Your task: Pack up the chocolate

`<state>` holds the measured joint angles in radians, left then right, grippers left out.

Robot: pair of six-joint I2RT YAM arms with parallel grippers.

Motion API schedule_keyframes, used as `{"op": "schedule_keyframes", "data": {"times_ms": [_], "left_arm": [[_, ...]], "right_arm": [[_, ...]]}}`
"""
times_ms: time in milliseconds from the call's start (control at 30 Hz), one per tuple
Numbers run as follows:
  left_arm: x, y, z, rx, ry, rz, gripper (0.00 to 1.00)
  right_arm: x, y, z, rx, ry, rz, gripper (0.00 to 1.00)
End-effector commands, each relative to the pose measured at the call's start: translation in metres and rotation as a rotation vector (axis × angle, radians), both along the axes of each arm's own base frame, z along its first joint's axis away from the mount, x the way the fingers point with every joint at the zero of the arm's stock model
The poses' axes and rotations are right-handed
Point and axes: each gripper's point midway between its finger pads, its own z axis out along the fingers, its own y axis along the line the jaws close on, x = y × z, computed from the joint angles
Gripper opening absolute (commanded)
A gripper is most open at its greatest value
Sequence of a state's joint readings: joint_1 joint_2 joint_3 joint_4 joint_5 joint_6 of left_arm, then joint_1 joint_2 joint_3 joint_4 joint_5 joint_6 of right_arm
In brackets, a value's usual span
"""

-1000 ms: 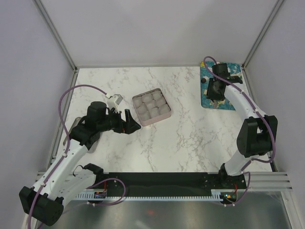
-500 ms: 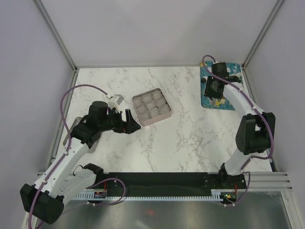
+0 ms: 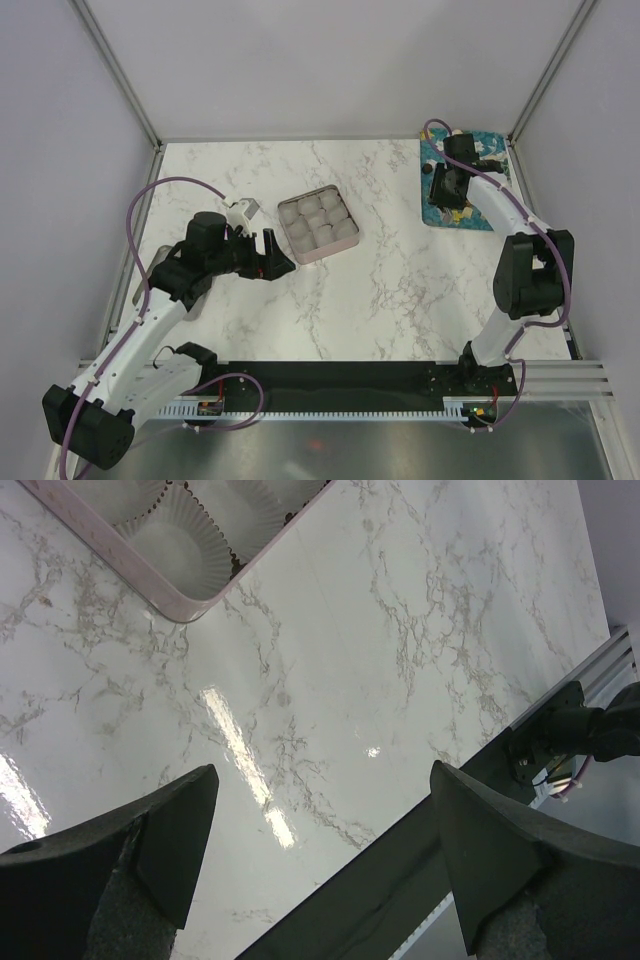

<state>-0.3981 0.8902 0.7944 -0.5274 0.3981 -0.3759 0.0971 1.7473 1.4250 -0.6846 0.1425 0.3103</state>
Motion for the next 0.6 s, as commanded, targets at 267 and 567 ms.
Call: {"op": "schedule_keyframes", "data": {"times_ms": [267, 567], "left_arm": [[0.004, 0.004, 0.008, 0.015, -0.053, 0.008, 0.94], [0.013, 0.013, 0.023, 0.023, -0.14, 0.07, 0.94]], "right_arm": [[0.01, -0.005, 0.001, 0.011, -0.036, 0.001, 0.31], [-0.001, 0.029, 0.055, 0.121, -0.146, 0.103, 0.23]]}}
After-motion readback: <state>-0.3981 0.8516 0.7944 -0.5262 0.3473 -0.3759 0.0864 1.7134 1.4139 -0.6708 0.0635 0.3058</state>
